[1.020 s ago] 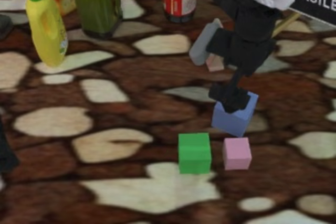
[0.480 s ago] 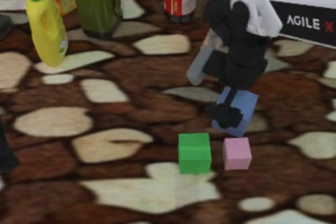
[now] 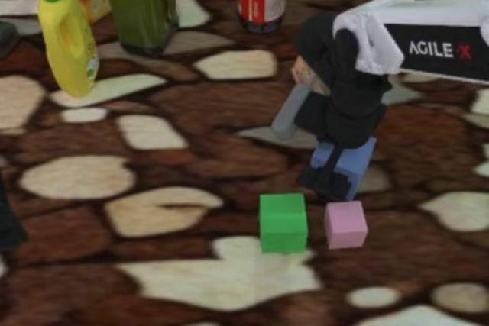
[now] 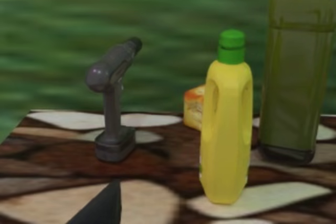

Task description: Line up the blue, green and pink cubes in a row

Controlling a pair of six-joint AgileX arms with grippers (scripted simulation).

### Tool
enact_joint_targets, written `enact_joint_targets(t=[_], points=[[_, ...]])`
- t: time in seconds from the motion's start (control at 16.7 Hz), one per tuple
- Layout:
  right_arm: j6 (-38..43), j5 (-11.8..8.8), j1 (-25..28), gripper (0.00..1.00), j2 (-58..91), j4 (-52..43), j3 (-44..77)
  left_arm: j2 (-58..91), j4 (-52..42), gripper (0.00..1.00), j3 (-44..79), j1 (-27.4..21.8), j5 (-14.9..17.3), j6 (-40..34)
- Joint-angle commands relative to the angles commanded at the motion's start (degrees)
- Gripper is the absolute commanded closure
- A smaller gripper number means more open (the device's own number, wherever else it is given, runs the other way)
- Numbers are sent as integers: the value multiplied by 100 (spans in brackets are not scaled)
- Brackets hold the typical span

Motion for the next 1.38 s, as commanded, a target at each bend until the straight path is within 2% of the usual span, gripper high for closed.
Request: enact_joint_targets(t=[0.72,1.38], points=[[0,0,0,98,0,0,0,0,0,0,0,0,0,0],[12,-15,-2,100,-81,-133,88,0,0,0,0,0,0,0]])
